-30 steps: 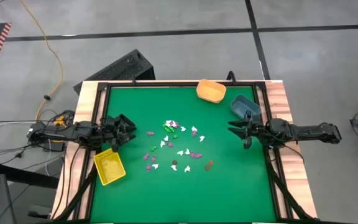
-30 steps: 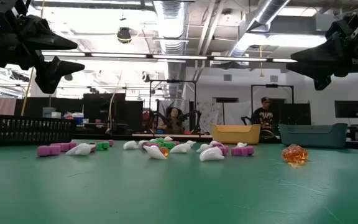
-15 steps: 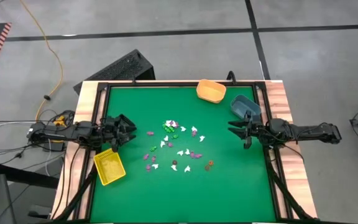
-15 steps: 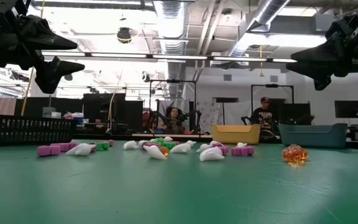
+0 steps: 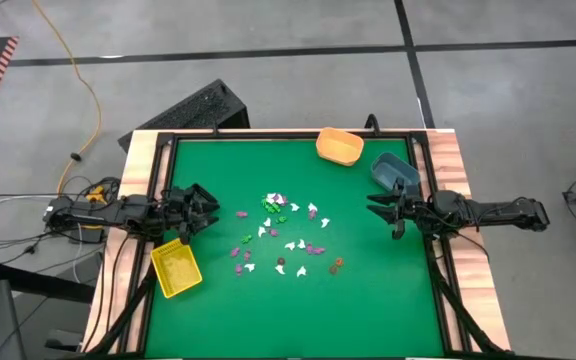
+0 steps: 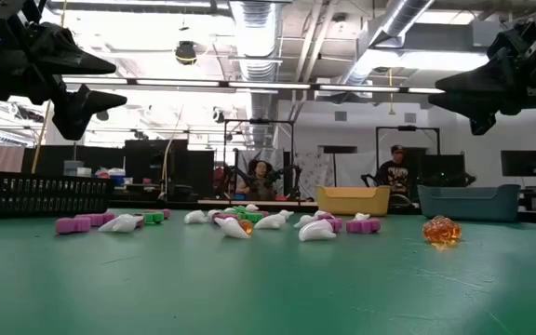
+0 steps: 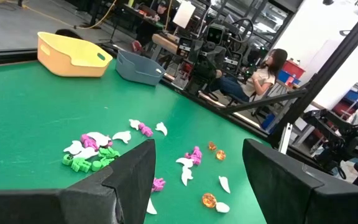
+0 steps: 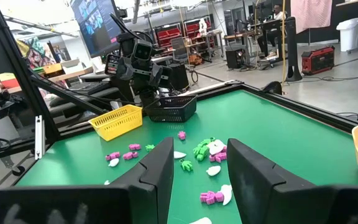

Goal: Sort Halloween decoration
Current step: Put the orange pumpkin toy into the black bin

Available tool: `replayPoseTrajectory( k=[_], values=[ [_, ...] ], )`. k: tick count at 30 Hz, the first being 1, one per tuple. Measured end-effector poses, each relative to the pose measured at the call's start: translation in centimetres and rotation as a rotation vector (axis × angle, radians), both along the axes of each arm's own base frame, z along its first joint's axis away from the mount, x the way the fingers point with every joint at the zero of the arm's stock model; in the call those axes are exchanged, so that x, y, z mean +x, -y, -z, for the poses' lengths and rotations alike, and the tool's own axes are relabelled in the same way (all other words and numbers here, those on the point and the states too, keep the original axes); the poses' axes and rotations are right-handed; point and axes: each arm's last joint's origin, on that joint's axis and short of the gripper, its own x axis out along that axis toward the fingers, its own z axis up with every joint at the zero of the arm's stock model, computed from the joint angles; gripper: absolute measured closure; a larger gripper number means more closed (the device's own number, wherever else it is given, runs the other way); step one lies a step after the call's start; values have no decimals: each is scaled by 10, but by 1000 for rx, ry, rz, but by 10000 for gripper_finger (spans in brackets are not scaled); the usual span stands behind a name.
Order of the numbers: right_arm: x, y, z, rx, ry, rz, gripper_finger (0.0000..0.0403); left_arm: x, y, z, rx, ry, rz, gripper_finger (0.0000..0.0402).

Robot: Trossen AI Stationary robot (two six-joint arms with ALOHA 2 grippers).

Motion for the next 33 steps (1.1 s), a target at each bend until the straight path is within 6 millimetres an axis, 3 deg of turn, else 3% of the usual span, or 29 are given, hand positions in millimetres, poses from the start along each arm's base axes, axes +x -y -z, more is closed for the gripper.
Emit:
replayPoseTrajectory(
  k=[11,17,21,24,31,33],
  values=[
    [0,0,0,0,-1,0,253,-1,-3,-1,-35,16,-115,170],
    [0,0,0,0,0,0,253,-1,-4,-1,-285,65,-112,170],
    [0,0,-1,8,16,0,253,-2,-7,-2,-429,122,-213,170],
    [0,0,-6,129,87,-5,253,-2,-8,-2,-548,163,-250,170],
    [-1,0,-10,346,157,-18,253,-6,-14,-2,-584,249,-491,170],
    [-1,0,-12,361,180,-20,253,-7,-15,-5,-633,292,-479,170]
  ],
)
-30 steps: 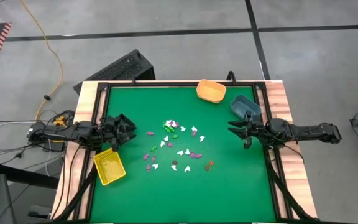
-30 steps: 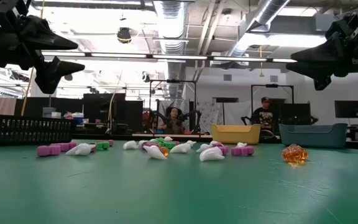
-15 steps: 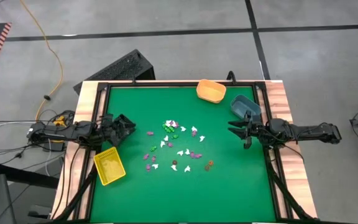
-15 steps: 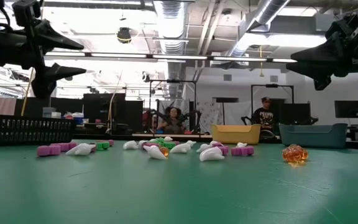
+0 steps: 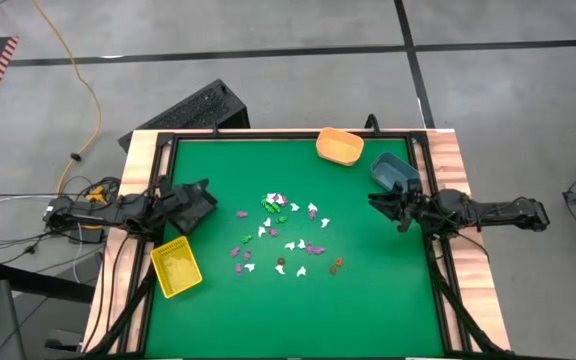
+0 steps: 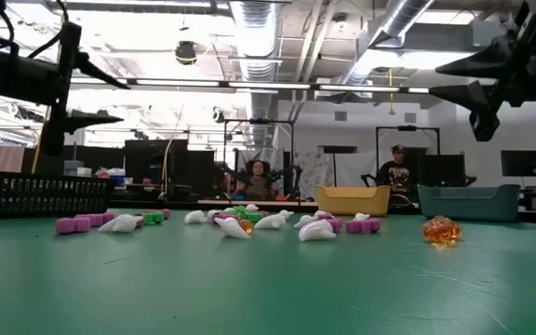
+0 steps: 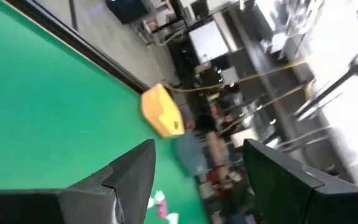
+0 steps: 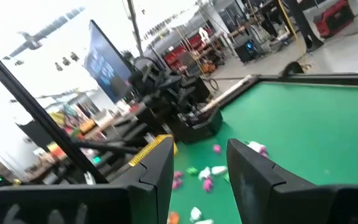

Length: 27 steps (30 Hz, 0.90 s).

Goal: Sort Halloween decoration
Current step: Put the orange pumpkin toy into the black bin

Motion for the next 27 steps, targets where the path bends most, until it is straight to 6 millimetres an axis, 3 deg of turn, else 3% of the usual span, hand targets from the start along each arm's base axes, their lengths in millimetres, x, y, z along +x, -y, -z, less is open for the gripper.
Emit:
replayPoseTrajectory(
  k=[2,5,10,13,17,22,27],
  values=[
    [0,0,-3,3,28,-1,253,0,2,-8,35,8,90,170],
    [-2,0,-10,3,103,3,253,-3,4,-34,101,103,188,170],
    [-6,1,-24,-58,195,57,253,-5,5,-84,260,95,192,170],
    [-9,1,-43,-109,176,71,253,2,7,-116,334,38,200,170],
    [-11,1,-75,-198,46,70,253,19,10,-157,408,-112,284,170],
    [-3,-2,-108,-303,-292,7,253,31,12,-204,420,-358,348,170],
    [23,-13,-114,-385,-602,-145,253,33,13,-243,472,-474,365,170]
  ],
)
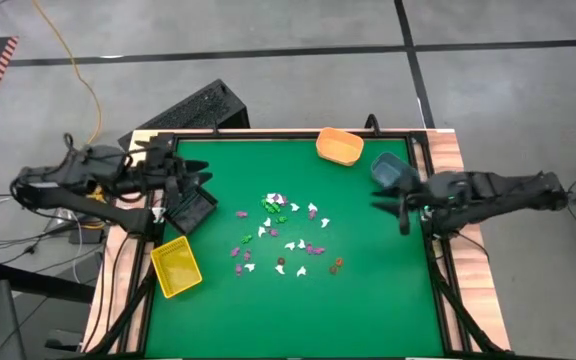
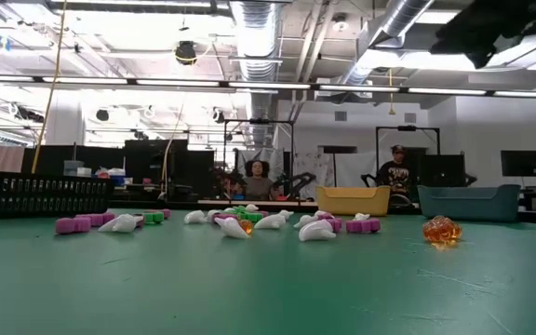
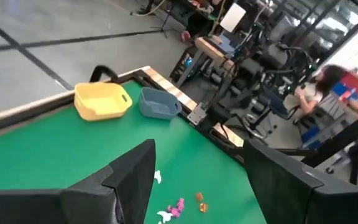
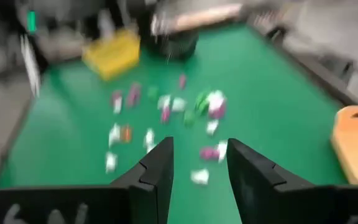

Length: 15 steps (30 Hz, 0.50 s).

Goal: Sort Halloween decoration
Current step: Put the orange pumpkin toy into the black bin

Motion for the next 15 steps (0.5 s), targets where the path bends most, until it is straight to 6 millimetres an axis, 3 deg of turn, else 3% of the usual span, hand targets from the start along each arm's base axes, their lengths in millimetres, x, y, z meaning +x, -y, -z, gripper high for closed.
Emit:
replayPoseTrajectory(
  k=[5,12,15],
  values=[
    [31,-21,13,-68,-198,-217,253,-6,0,-23,45,-29,15,170],
    [67,-51,53,-225,-425,-435,253,-10,-1,-17,58,-121,6,170],
    [82,-61,63,-261,-431,-484,253,-10,-1,-16,62,-130,-1,170]
  ],
)
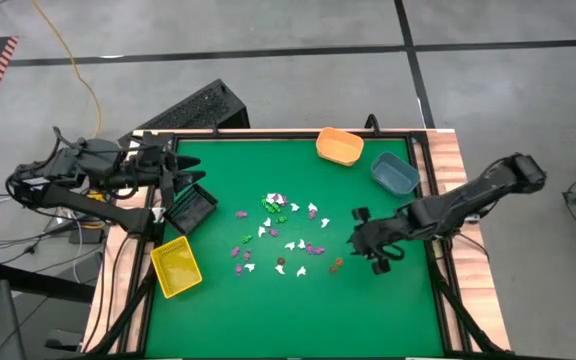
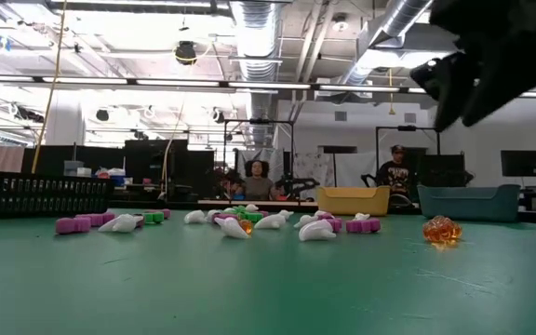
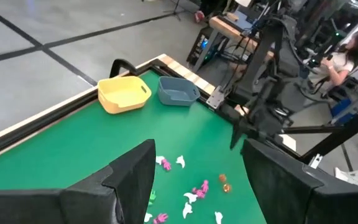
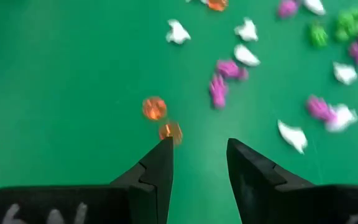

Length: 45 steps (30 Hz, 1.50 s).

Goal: Sort Halloween decoration
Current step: Put the orange pumpkin toy into the black bin

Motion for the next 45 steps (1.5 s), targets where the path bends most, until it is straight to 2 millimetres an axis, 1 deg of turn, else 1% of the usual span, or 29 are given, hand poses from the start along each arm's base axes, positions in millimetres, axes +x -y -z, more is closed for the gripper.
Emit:
replayPoseTrajectory(
  k=[4,9,12,22,28,38,45],
  values=[
    [12,-10,21,-59,-67,-80,253,-1,0,0,5,-6,0,170],
    [25,-17,37,-94,-85,-126,253,-1,0,3,7,-31,0,170],
    [32,-20,43,-81,-68,-134,253,-2,0,4,-1,-43,-3,170],
    [43,-25,74,-108,-172,-152,253,-2,0,6,-17,-58,11,170],
    [47,-23,81,-117,-185,-155,253,-2,0,6,-25,-56,9,170],
    [50,-24,80,-103,-152,-154,253,-2,0,6,-20,-57,9,170],
    [52,-22,80,-61,-150,-88,259,-2,0,6,2,-62,-5,170]
  ],
)
